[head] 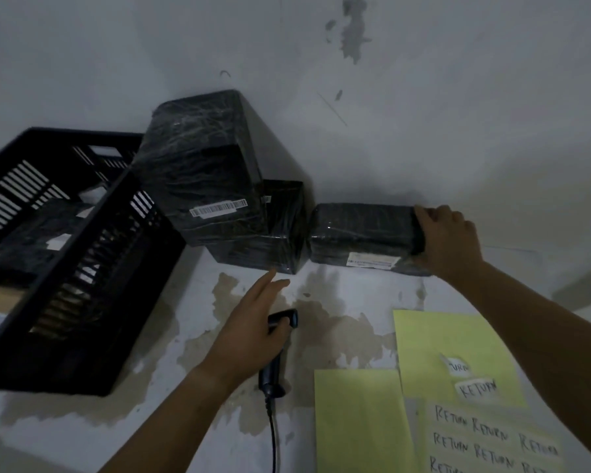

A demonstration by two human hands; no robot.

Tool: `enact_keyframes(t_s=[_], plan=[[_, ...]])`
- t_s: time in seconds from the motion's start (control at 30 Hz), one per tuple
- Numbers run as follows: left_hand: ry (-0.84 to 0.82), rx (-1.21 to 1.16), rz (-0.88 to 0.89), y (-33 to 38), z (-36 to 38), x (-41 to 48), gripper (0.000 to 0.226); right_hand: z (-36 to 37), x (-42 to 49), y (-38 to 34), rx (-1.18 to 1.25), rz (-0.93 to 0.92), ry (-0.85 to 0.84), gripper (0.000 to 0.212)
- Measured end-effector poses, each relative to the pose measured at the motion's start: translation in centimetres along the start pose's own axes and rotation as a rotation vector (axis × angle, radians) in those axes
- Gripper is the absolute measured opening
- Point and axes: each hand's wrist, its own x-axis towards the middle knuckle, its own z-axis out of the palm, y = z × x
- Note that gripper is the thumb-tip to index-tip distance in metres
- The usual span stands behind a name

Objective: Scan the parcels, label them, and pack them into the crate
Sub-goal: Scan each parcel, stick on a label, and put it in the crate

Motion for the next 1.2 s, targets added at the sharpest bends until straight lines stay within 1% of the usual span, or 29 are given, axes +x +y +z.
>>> enact_keyframes(t_s=[0.07, 0.13, 0.17, 0.23, 0.27, 0.37, 0.43, 0.5, 0.6, 0.67, 0.73, 0.8, 0.87, 0.93, 1.03, 1.1, 1.17, 1.2], plan=[[-0.015, -0.036, -0.039, -0.3, 0.2, -0.5, 0.059, 0.2, -0.5, 0.0, -0.041, 0.012, 0.033, 0.099], [-0.027, -0.098, -0.081, -0.4, 0.4, -1.3, 0.06, 0.1, -0.8, 0.1, -0.033, -0.015, 0.013, 0.098], [-0.021, -0.138, -0.103, -0.5, 0.6, -1.6, 0.06, -0.2, -1.0, 0.1, 0.004, -0.028, -0.009, 0.095], [0.012, -0.239, -0.172, -0.4, 0.6, -1.8, 0.059, -1.1, -1.8, 0.1, 0.158, -0.004, -0.073, 0.083], [0.035, -0.31, -0.226, -0.2, 0.4, -1.8, 0.057, -1.7, -2.5, 0.2, 0.228, 0.016, -0.076, 0.079], [0.056, -0.568, -0.375, 1.3, -0.5, -1.6, 0.052, -3.5, -5.4, 1.0, 0.356, 0.093, -0.009, 0.075], [0.045, -0.667, -0.396, 1.9, -1.1, -1.8, 0.053, -5.1, -8.0, 1.3, 0.465, 0.151, -0.002, 0.069], [0.01, -0.716, -0.393, 2.5, -1.6, -2.3, 0.056, -7.3, -10.9, 0.8, 0.649, 0.242, -0.005, 0.06], [-0.078, -0.75, -0.374, 2.9, -2.2, -3.5, 0.063, -11.0, -15.3, -3.2, 1.098, 0.476, -0.102, 0.059], [-0.17, -0.793, -0.343, 3.0, -2.7, -4.4, 0.075, -12.8, -17.6, -7.2, 1.437, 0.617, -0.197, 0.05], [-0.255, -0.872, -0.321, 2.5, -3.1, -5.6, 0.088, -13.7, -19.1, -11.3, 1.663, 0.739, -0.285, 0.047], [-0.278, -0.944, -0.303, 1.7, -3.8, -7.2, 0.088, -14.0, -20.2, -15.0, 1.764, 0.834, -0.344, 0.048], [-0.238, -0.98, -0.323, 0.0, -5.2, -8.7, 0.088, -13.8, -21.2, -18.3, 1.814, 0.867, -0.367, 0.051], [-0.168, -0.98, -0.352, -2.4, -6.5, -10.2, 0.096, -13.2, -22.3, -21.3, 1.849, 0.897, -0.385, 0.052], [0.0, -0.998, -0.412, -5.9, -7.7, -12.4, 0.113, -12.1, -23.6, -25.6, 1.929, 0.93, -0.376, 0.054], [0.068, -1.138, -0.49, -8.0, -7.5, -14.2, 0.12, -11.3, -24.0, -28.8, 2.02, 0.954, -0.373, 0.052], [0.06, -1.303, -0.561, -9.0, -6.9, -15.4, 0.123, -10.7, -24.4, -32.0, 2.086, 0.967, -0.41, 0.051], [0.049, -1.353, -0.579, -9.2, -6.9, -15.8, 0.124, -10.3, -24.6, -33.5, 2.1, 0.961, -0.447, 0.056]])
